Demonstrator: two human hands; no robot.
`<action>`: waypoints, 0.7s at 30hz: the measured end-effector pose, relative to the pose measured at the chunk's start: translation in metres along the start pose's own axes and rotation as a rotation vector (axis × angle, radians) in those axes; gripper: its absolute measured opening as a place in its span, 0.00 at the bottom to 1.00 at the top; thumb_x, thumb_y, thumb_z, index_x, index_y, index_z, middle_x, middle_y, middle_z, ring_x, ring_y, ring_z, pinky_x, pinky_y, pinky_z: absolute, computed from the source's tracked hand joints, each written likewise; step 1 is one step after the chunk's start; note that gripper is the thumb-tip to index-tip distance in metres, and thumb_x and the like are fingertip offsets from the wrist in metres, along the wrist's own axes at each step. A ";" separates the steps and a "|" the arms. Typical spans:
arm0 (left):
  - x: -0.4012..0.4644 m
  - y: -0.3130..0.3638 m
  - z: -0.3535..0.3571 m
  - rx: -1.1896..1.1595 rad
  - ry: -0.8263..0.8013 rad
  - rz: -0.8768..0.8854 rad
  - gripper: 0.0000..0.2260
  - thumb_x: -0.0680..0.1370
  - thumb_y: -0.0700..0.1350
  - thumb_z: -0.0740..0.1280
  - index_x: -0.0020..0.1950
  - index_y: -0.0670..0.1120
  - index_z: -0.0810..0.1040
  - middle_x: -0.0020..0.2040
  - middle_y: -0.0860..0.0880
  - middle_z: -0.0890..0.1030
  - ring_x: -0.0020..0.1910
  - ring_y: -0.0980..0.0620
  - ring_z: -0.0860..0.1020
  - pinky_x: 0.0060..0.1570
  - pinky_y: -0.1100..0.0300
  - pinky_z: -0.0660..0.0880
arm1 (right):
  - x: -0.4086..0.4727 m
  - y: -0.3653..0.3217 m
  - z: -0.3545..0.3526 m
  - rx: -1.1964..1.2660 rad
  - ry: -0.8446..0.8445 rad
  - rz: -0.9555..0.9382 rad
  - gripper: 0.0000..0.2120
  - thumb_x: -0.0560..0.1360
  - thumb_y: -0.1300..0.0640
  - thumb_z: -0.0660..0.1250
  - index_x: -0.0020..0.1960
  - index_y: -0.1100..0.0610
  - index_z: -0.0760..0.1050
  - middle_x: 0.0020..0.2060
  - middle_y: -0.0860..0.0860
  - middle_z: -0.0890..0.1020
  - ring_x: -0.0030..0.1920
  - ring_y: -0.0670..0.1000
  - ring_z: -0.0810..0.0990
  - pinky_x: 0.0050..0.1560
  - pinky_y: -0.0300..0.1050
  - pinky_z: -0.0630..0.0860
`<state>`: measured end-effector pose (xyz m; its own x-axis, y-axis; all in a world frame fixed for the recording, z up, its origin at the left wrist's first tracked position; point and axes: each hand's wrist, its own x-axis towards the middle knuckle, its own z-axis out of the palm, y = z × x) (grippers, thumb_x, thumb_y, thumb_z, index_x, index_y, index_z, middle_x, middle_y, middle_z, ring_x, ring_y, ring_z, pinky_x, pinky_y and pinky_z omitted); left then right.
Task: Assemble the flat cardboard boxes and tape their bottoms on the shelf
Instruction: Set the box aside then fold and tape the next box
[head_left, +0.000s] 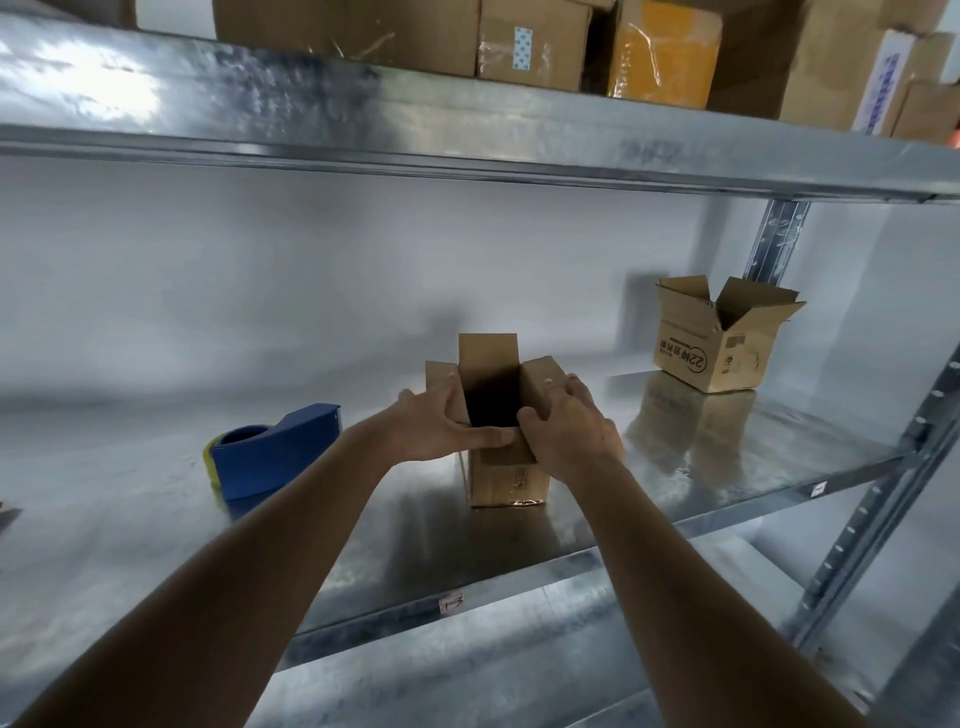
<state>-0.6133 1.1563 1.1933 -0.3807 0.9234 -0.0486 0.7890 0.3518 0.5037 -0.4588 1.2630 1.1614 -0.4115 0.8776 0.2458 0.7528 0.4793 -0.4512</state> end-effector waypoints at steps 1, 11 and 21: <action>0.001 -0.002 0.002 -0.093 -0.007 0.017 0.46 0.73 0.68 0.72 0.83 0.55 0.52 0.80 0.50 0.62 0.71 0.47 0.69 0.62 0.59 0.75 | -0.002 -0.001 0.000 0.028 0.009 0.011 0.32 0.81 0.37 0.56 0.81 0.48 0.61 0.83 0.46 0.56 0.70 0.61 0.74 0.64 0.58 0.73; -0.004 0.000 0.019 -0.509 0.131 0.055 0.53 0.64 0.59 0.84 0.81 0.55 0.58 0.68 0.54 0.73 0.59 0.45 0.81 0.45 0.50 0.86 | -0.025 0.007 -0.002 0.332 0.210 0.041 0.28 0.80 0.46 0.67 0.77 0.54 0.71 0.80 0.48 0.65 0.70 0.55 0.75 0.69 0.51 0.72; 0.010 0.043 0.047 -0.581 0.227 0.110 0.61 0.59 0.59 0.86 0.84 0.56 0.54 0.78 0.55 0.65 0.64 0.45 0.76 0.44 0.49 0.86 | -0.012 0.055 -0.027 0.369 0.214 -0.019 0.37 0.77 0.43 0.72 0.80 0.57 0.65 0.83 0.50 0.57 0.80 0.52 0.62 0.75 0.46 0.66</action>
<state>-0.5604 1.1880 1.1741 -0.4554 0.8716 0.1816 0.4630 0.0576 0.8845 -0.3984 1.2789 1.1563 -0.2782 0.8679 0.4116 0.4956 0.4968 -0.7124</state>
